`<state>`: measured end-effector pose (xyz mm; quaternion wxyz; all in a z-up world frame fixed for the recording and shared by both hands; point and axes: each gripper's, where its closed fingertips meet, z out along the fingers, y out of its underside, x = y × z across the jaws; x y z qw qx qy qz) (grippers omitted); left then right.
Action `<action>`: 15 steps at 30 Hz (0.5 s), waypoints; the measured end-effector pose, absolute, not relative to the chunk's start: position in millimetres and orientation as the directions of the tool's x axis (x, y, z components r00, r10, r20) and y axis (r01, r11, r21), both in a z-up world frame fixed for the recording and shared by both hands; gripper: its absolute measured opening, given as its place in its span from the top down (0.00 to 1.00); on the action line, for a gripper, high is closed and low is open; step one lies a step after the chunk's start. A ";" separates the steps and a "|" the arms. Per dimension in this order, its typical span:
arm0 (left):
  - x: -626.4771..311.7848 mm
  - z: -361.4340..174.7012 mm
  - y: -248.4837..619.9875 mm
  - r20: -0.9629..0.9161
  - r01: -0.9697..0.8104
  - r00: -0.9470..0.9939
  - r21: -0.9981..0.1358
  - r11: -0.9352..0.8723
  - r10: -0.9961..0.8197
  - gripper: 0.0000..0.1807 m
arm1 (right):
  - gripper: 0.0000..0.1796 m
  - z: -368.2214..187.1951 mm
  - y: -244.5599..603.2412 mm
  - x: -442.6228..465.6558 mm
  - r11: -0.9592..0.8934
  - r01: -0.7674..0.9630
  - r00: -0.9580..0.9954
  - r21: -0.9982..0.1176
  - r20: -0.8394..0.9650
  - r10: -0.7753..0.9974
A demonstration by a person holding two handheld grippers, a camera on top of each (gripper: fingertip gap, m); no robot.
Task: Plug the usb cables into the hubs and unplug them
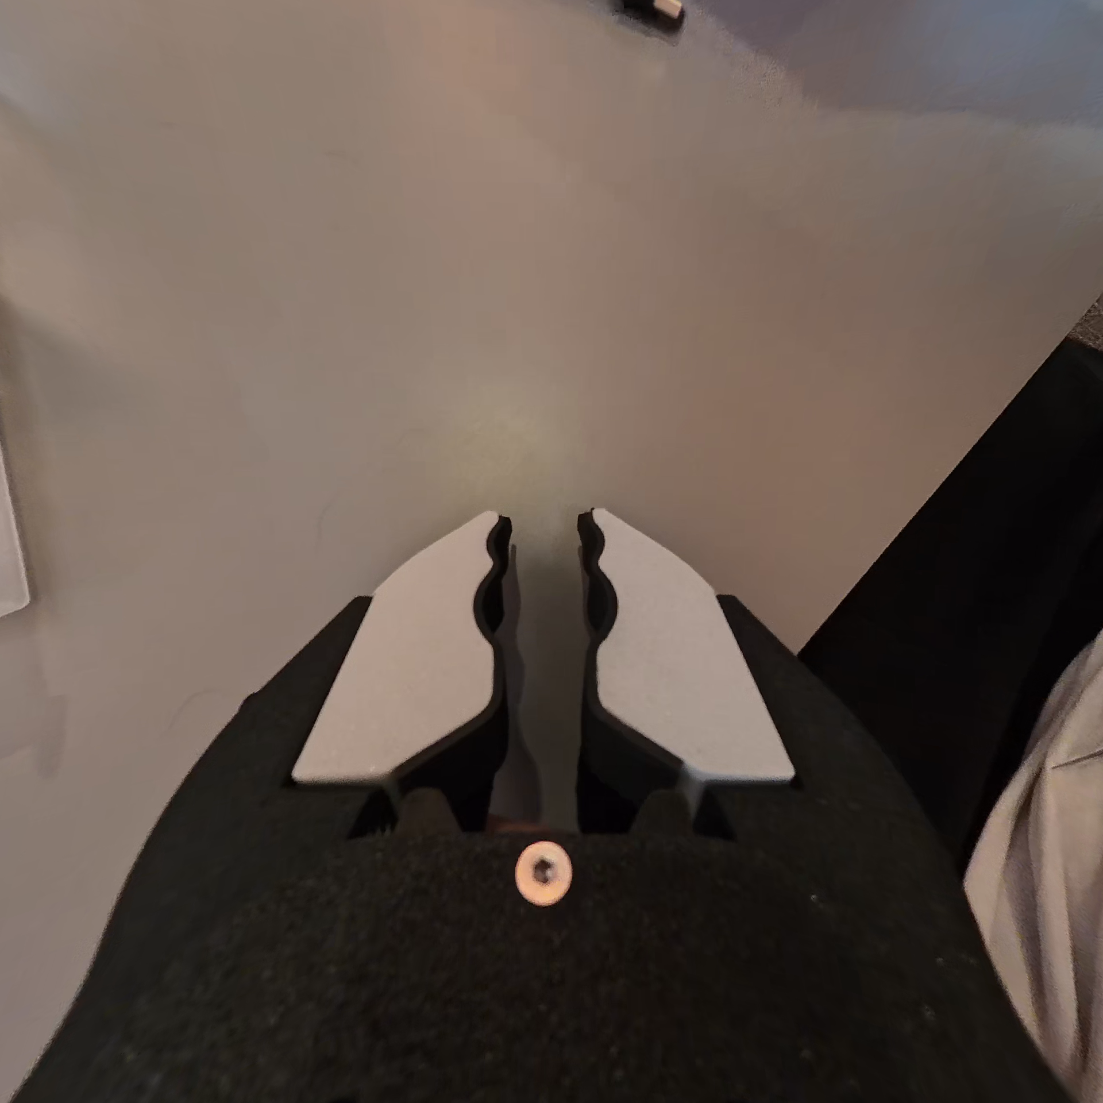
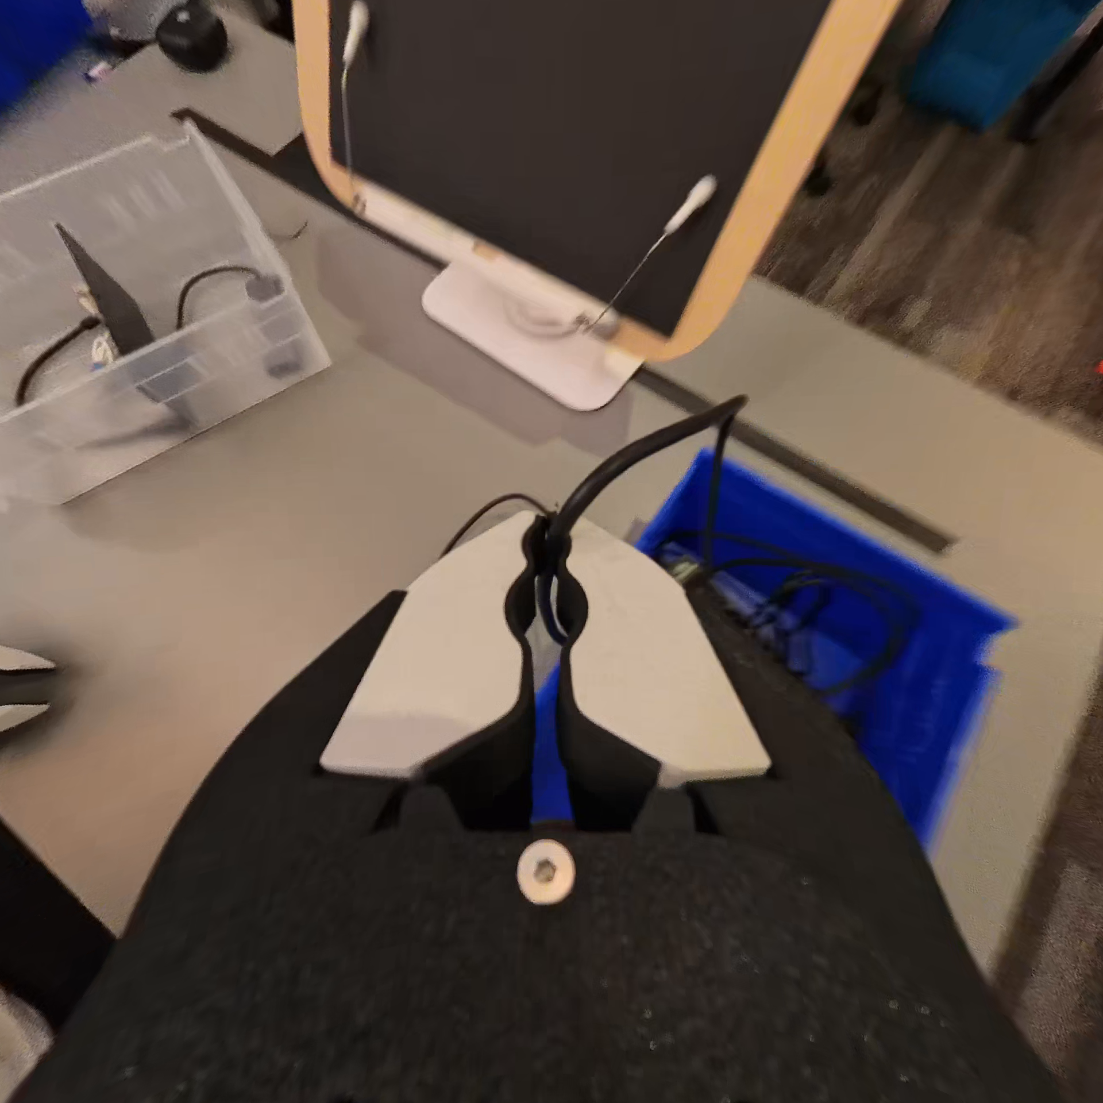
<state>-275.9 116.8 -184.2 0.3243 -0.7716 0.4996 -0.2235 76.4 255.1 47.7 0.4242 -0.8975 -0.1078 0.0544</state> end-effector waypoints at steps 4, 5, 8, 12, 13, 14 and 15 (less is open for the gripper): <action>-278.5 -183.9 117.2 0.026 -0.620 0.407 -0.726 -0.297 -0.913 0.87 | 1.00 110.1 257.7 141.0 -0.629 0.239 0.963 -0.740 0.099 0.250; -279.0 -184.2 117.4 0.027 -0.621 0.408 -0.725 -0.299 -0.913 0.87 | 1.00 128.8 260.2 162.8 -0.625 0.211 0.973 -0.751 0.098 0.209; -278.7 -185.9 117.4 0.031 -0.626 0.406 -0.718 -0.303 -0.913 0.87 | 1.00 169.7 264.1 221.0 -0.619 0.035 0.996 -0.785 -0.027 0.090; -276.4 -186.4 115.3 0.025 -0.634 0.397 -0.715 -0.294 -0.918 0.87 | 1.00 199.5 263.7 290.6 -0.536 -0.040 0.999 -0.843 -0.023 -0.038; -275.9 -186.8 114.8 0.024 -0.637 0.395 -0.713 -0.292 -0.919 0.87 | 1.00 204.4 262.4 300.3 -0.510 -0.067 0.997 -0.857 -0.044 -0.057; -275.7 -187.3 114.8 0.022 -0.639 0.394 -0.711 -0.292 -0.919 0.87 | 1.00 205.1 262.3 302.8 -0.495 -0.086 0.996 -0.865 -0.075 -0.042; -275.6 -187.8 115.1 0.021 -0.641 0.394 -0.710 -0.291 -0.919 0.87 | 1.00 199.6 261.8 303.7 -0.510 -0.076 0.997 -0.857 -0.075 -0.023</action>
